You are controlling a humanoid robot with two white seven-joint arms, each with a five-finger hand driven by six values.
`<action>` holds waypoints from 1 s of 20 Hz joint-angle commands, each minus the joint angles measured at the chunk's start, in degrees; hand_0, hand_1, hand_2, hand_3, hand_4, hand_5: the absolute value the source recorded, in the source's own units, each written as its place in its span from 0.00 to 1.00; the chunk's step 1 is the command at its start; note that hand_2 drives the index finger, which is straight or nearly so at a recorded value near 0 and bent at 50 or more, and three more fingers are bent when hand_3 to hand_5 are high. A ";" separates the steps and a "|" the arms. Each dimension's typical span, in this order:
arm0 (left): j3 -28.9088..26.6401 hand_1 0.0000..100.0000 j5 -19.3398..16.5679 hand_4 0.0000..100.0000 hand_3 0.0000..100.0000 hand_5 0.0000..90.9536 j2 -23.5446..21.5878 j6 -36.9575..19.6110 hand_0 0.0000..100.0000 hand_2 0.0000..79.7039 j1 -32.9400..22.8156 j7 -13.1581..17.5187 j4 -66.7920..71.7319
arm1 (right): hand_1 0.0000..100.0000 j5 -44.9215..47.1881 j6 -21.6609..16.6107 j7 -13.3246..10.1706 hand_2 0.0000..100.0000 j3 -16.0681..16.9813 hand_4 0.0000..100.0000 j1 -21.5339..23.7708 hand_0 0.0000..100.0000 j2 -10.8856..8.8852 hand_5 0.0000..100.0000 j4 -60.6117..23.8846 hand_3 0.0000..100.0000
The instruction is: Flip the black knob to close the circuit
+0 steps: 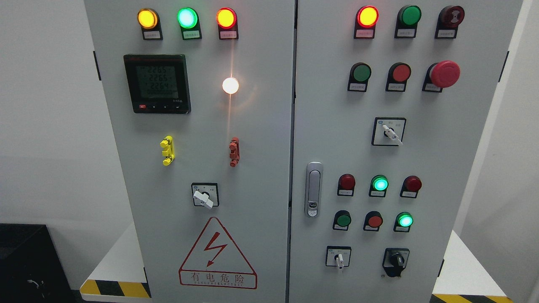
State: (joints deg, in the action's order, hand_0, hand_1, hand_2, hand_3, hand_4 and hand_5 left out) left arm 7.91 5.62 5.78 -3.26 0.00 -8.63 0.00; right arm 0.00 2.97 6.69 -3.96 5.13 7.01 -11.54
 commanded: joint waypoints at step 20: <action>0.00 0.56 0.00 0.00 0.00 0.00 0.02 0.01 0.12 0.00 -1.32 0.02 -1.67 | 0.04 2.90 -11.56 6.93 0.00 4.13 0.00 -0.47 0.00 0.03 0.00 0.11 0.00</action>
State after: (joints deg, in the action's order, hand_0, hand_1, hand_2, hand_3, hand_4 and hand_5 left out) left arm 7.91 5.62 5.78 -3.26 0.00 -8.63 0.00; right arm 1.53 -5.04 11.83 -2.97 4.91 7.02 -11.09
